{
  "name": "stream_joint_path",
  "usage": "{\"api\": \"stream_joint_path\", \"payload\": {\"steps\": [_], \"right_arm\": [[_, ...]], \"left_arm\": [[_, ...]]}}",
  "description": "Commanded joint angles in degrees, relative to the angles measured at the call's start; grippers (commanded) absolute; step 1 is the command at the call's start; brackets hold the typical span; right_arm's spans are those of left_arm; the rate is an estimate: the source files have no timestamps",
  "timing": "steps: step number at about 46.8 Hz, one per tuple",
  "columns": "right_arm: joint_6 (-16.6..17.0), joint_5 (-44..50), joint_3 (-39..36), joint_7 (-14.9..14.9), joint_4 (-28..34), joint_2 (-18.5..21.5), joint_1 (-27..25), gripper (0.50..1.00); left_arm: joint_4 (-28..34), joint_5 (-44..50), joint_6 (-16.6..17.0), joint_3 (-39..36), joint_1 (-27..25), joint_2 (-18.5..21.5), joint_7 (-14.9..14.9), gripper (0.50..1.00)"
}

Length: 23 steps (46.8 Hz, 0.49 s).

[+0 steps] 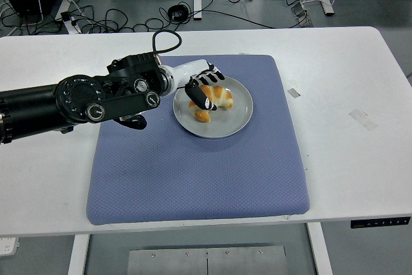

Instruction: Place the bread on the table

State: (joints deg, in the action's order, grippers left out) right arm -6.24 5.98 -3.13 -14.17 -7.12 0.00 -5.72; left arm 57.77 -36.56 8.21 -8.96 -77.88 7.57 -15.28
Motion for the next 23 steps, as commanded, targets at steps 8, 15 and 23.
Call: {"api": "stream_joint_path", "payload": {"steps": [8, 15, 23], "right_arm": [[0.00, 0.00, -0.04, -0.07, 0.00, 0.00, 0.01, 1.000], [0.00, 0.00, -0.04, 0.01, 0.00, 0.00, 0.01, 1.000], [0.00, 0.00, -0.04, 0.02, 0.00, 0.00, 0.01, 1.000]], "left_arm": [[-0.02, 0.00, 0.13, -0.36, 0.01, -0.01, -0.02, 0.812], [-0.11, 0.09, 0.13, -0.45, 0.01, -0.01, -0.10, 0.780], [-0.11, 0.09, 0.05, -0.62, 0.01, -0.01, -0.10, 0.766]]}}
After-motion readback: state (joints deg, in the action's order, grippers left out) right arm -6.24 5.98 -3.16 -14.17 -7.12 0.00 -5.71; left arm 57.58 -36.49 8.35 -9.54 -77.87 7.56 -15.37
